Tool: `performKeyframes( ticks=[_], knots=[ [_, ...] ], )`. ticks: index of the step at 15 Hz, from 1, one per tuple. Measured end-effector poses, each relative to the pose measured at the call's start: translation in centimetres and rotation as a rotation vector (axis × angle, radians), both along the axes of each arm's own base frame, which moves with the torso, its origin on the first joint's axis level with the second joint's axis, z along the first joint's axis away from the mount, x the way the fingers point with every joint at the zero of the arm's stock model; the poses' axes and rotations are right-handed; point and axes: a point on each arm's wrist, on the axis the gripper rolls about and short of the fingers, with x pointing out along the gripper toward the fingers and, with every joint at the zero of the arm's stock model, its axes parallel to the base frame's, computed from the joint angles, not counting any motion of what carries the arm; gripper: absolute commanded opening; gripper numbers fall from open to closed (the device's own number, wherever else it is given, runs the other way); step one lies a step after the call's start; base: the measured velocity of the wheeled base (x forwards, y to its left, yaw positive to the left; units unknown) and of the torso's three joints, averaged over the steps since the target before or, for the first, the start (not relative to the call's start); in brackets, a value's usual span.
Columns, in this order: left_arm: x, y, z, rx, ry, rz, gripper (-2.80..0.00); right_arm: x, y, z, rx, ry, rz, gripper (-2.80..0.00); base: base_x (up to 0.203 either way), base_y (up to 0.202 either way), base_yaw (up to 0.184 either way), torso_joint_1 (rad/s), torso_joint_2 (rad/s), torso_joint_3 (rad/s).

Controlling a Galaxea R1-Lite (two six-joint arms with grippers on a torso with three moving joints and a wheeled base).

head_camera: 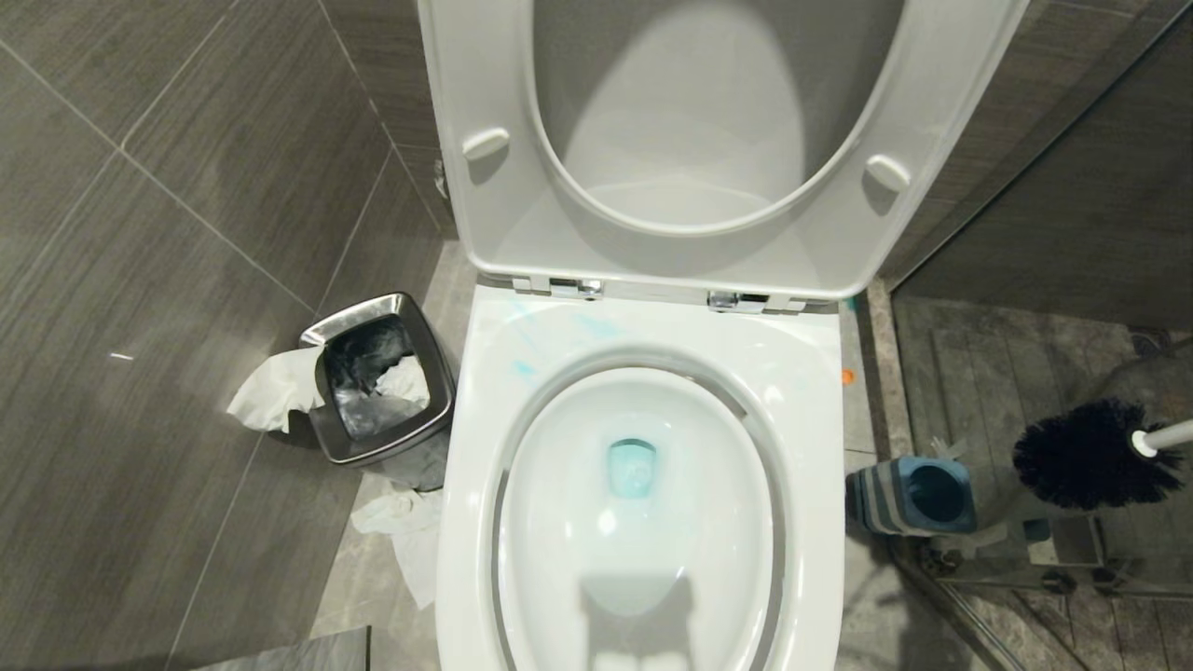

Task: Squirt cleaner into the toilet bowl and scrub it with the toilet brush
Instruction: Scrub the toilet bowl

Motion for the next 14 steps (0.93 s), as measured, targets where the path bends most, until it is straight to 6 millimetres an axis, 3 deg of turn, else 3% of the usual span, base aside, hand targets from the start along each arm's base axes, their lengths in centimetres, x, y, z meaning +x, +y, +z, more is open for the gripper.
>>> performKeyframes(
  ticks=[14],
  knots=[
    [0.0, 0.0, 0.0, -0.002, 0.0, -0.001, -2.8, 0.1, -0.1, 1.2, -0.005, -0.006, -0.009, -2.8, 0.0, 0.0, 0.0, 0.002, 0.0, 0.204]
  ],
)
